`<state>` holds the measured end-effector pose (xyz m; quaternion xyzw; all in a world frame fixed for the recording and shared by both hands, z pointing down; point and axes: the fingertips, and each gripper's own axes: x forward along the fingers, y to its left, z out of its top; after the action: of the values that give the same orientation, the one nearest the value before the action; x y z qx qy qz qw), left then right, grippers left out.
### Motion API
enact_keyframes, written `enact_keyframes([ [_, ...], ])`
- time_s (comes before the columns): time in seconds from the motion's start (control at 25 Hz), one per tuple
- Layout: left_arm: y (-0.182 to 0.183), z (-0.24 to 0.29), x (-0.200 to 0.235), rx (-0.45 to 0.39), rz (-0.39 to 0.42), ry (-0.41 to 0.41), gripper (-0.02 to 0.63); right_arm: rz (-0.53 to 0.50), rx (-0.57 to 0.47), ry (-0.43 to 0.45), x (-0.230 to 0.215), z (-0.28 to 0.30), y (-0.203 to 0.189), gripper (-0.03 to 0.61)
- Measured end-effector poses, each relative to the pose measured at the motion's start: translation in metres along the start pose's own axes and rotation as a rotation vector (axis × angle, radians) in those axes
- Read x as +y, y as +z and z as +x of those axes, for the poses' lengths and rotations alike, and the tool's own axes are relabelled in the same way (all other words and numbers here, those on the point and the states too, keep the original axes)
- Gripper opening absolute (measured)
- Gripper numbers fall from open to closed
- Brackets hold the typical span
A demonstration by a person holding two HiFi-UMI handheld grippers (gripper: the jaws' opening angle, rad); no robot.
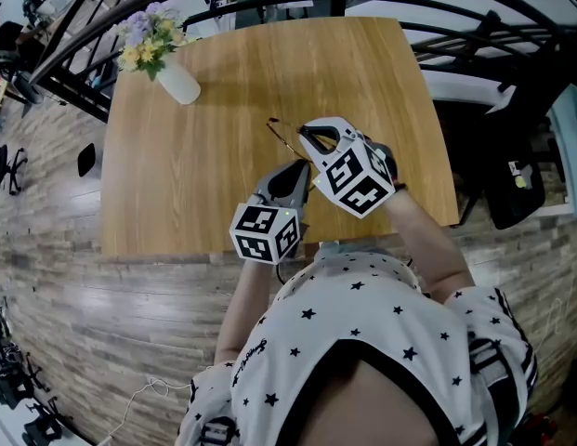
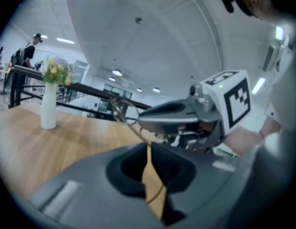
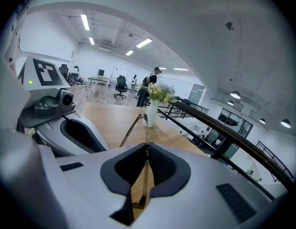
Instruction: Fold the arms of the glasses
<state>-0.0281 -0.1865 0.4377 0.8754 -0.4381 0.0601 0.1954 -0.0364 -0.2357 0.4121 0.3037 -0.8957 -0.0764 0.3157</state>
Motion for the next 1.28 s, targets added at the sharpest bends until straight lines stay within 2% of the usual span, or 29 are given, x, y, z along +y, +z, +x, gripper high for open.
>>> enact_keyframes([
  [0.36, 0.008, 0.007, -0.006, -0.005, 0.052, -0.011, 0.025, -0.003, -0.009, 0.021, 0.004, -0.001, 0.004, 0.02],
  [1.28, 0.015, 0.004, -0.003, -0.029, 0.061, -0.011, 0.025, 0.003, -0.009, 0.021, 0.001, -0.001, 0.002, 0.02],
])
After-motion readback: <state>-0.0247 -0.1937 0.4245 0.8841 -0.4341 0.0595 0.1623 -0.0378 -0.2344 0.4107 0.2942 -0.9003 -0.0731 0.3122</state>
